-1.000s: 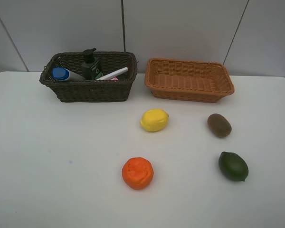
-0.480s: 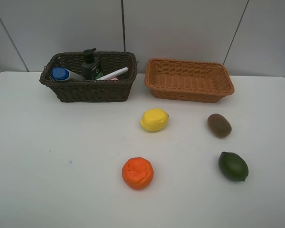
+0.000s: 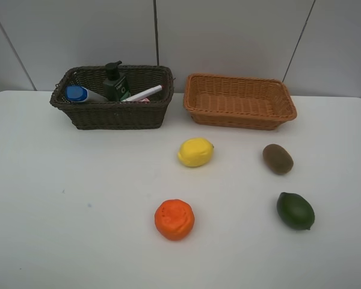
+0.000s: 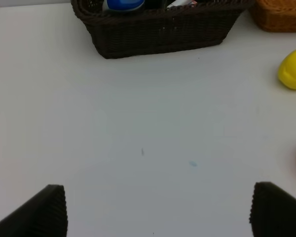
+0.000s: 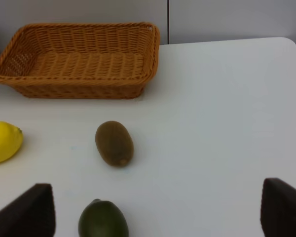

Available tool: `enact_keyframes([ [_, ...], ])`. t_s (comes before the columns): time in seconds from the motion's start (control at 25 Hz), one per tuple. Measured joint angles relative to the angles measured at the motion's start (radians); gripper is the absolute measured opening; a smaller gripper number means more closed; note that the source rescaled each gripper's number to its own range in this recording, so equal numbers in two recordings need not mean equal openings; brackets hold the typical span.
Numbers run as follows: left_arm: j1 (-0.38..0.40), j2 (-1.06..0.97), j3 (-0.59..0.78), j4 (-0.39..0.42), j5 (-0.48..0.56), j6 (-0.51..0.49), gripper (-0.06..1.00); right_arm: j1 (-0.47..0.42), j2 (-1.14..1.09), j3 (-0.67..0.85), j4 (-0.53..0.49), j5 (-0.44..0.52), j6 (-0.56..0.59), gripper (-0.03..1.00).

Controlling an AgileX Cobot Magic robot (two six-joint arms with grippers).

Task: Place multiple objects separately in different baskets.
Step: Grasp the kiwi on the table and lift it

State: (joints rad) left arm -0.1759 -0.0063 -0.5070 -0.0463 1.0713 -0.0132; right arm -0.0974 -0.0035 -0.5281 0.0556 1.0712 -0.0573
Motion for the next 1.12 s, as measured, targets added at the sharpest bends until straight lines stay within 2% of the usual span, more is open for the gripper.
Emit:
enact_keyframes([
  [0.32, 0.078, 0.0, 0.0, 0.0, 0.0, 0.0, 0.97, 0.0, 0.0, 0.0, 0.0, 0.0, 0.0, 0.96],
  [0.6, 0.086, 0.0, 0.0, 0.0, 0.0, 0.0, 0.97, 0.0, 0.026, 0.0, -0.039, -0.001, 0.011, 0.96],
  [0.76, 0.086, 0.0, 0.0, 0.0, 0.0, 0.0, 0.97, 0.0, 0.213, 0.0, -0.114, -0.002, 0.08, 0.96],
  [0.88, 0.086, 0.0, 0.0, 0.0, -0.001, 0.0, 0.97, 0.0, 0.427, -0.015, -0.149, -0.04, 0.098, 0.96],
  [1.0, 0.086, 0.0, 0.0, 0.0, -0.001, 0.0, 0.97, 0.0, 0.647, -0.065, -0.14, -0.125, 0.129, 0.96],
  [1.12, 0.086, 0.0, 0.0, 0.0, -0.001, 0.0, 0.97, 0.0, 0.857, -0.138, -0.119, -0.156, 0.141, 0.96],
])
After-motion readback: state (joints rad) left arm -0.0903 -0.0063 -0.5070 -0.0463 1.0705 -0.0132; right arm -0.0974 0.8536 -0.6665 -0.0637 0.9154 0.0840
